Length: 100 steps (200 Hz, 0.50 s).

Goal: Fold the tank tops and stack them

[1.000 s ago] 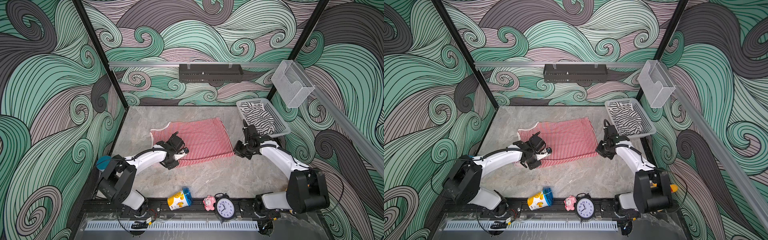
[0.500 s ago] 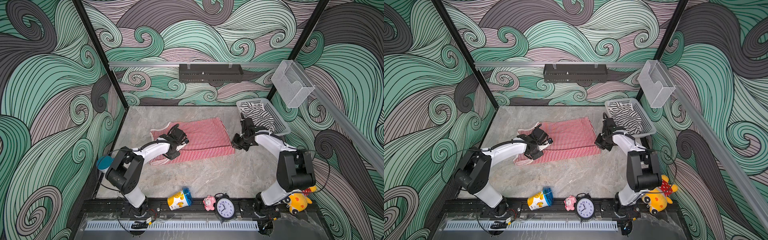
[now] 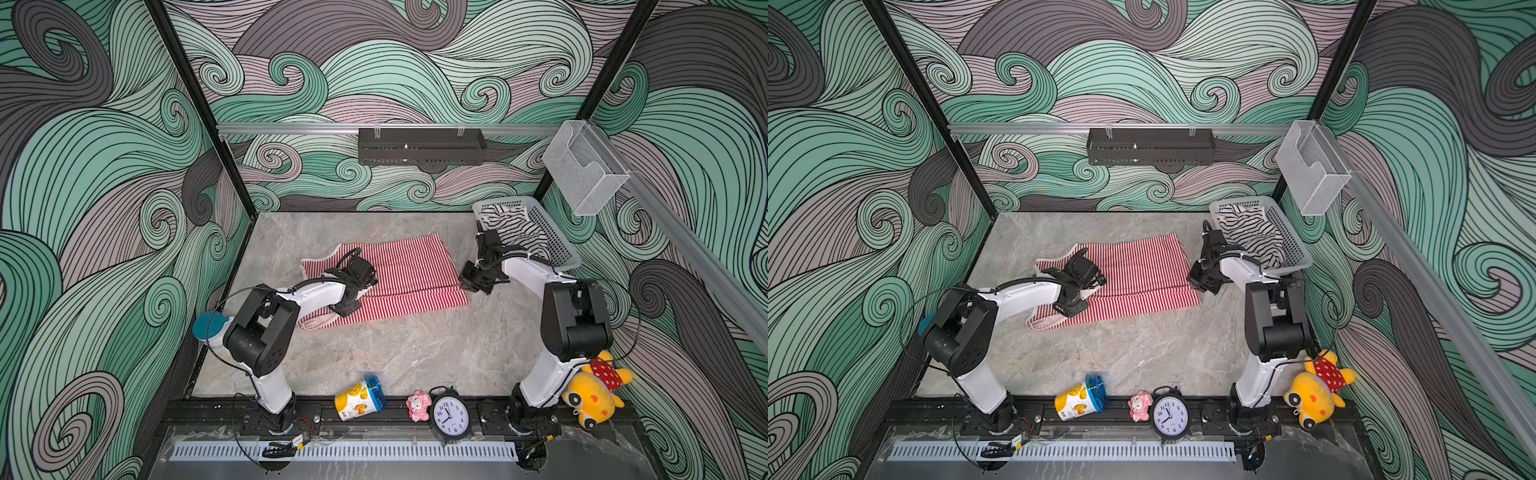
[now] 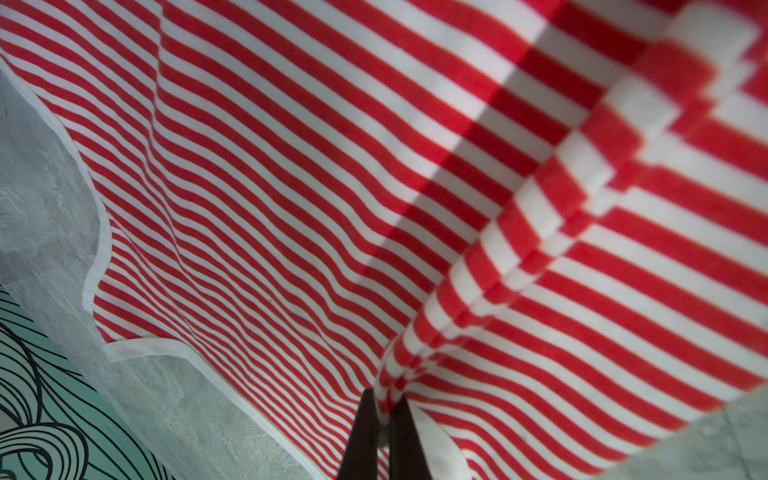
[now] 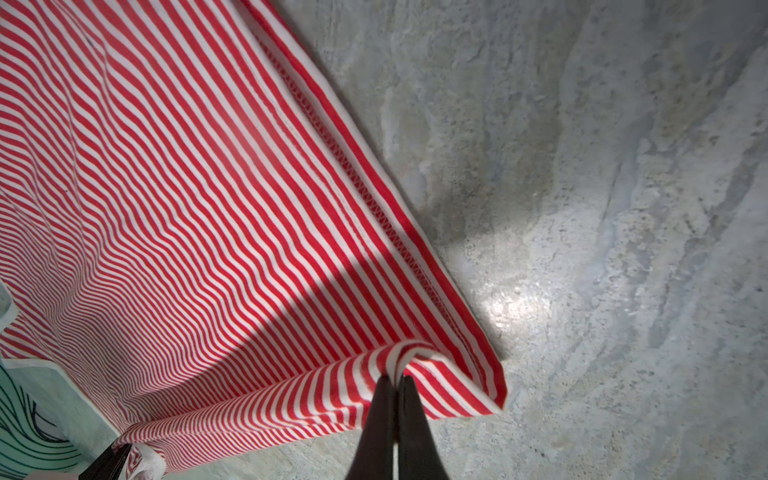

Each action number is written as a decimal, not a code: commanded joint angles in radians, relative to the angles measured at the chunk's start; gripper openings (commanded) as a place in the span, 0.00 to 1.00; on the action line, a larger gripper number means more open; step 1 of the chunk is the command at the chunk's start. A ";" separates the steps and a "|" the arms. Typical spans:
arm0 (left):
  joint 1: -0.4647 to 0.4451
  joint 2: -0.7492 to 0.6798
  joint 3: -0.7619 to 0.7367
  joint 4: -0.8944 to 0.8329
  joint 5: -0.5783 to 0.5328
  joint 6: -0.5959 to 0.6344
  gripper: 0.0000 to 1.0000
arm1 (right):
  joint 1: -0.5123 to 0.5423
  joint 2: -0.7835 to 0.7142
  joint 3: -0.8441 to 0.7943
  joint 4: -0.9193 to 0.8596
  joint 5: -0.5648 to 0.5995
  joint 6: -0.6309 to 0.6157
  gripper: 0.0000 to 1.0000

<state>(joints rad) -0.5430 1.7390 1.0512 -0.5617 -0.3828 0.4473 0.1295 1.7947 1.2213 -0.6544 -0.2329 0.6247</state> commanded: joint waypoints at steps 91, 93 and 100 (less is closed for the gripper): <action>0.021 -0.003 0.064 0.050 -0.137 -0.028 0.22 | 0.002 0.023 0.116 -0.021 0.011 -0.009 0.32; 0.023 -0.009 0.064 0.051 -0.138 -0.029 0.23 | 0.004 0.020 0.116 -0.022 0.013 -0.009 0.32; 0.029 -0.025 0.066 0.051 -0.141 -0.033 0.24 | 0.010 0.009 0.114 -0.025 0.018 -0.010 0.32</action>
<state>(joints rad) -0.5320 1.7687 1.0843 -0.5308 -0.4713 0.4332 0.1291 1.8538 1.3193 -0.6525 -0.2382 0.6193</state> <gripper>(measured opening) 0.222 0.317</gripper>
